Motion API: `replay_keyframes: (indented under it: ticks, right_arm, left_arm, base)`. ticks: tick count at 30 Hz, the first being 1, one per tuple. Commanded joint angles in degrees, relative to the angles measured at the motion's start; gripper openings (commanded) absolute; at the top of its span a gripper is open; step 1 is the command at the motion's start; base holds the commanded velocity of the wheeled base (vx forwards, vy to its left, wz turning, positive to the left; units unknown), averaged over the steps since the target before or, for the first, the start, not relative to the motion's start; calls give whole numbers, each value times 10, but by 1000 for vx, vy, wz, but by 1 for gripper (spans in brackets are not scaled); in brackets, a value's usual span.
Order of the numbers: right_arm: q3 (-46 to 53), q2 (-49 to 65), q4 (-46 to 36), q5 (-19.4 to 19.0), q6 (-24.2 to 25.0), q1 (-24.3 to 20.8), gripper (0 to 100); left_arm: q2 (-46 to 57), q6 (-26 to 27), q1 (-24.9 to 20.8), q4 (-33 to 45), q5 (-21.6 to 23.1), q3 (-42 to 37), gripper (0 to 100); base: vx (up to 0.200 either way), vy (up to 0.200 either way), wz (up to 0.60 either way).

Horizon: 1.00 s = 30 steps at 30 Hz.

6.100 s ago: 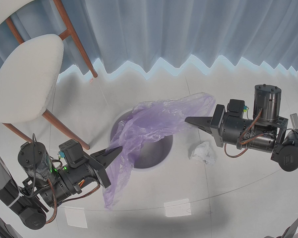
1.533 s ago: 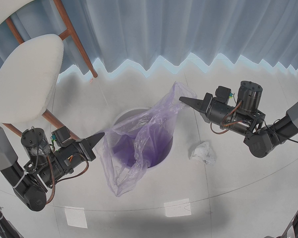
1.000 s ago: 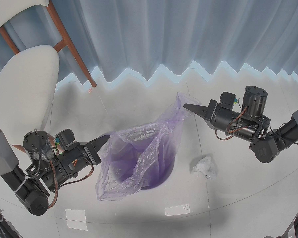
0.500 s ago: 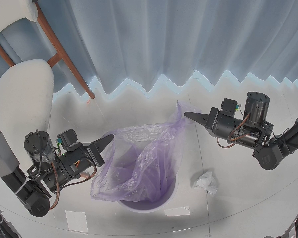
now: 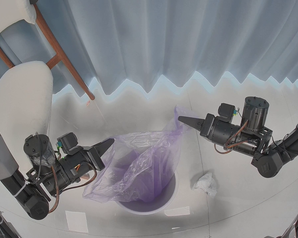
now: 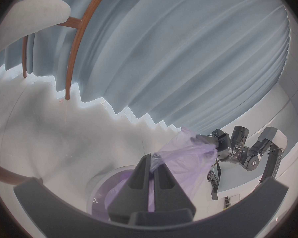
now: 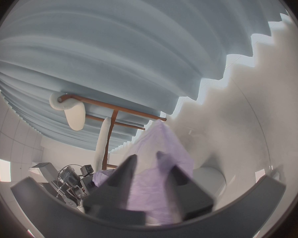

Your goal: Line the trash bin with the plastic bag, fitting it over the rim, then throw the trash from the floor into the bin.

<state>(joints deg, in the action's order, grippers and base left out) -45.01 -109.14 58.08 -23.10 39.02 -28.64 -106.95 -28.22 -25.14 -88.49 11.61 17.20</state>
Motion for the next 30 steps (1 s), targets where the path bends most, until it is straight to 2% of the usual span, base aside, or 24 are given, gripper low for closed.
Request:
replay_keyframes:
  ticks: [1,2,4,8,13,17,21,24,30]
  right_arm:
    - [3,6,-2,6,25,-7,100]
    - [3,6,-2,6,25,-7,100]
    - [10,31,-13,8,57,-12,100]
    - [26,62,-47,10,72,-15,100]
    - [41,125,-169,10,76,-29,100]
    - [51,147,-227,10,76,-54,100]
    - [68,142,-239,33,62,-85,100]
    - [72,126,-235,78,41,-117,100]
    - [82,106,-241,90,40,-165,100]
  left_arm:
    - [-2,0,0,0,0,-2,0]
    - [-2,0,0,0,0,-2,0]
    - [1,0,0,0,0,-2,0]
    - [0,0,0,0,0,-2,0]
    - [-1,0,0,0,0,-2,0]
    - [0,0,-1,0,-1,-2,0]
    - [1,-1,-2,1,0,-2,0]
    - [-3,-1,-4,1,-2,-1,0]
    - [-4,-1,-7,1,-18,2,0]
  base:
    - [0,0,0]
    - [0,0,0]
    - [0,0,0]
    - [0,0,0]
    - [0,0,0]
    - [0,0,0]
    - [0,0,0]
    - [0,0,0]
    - [0,0,0]
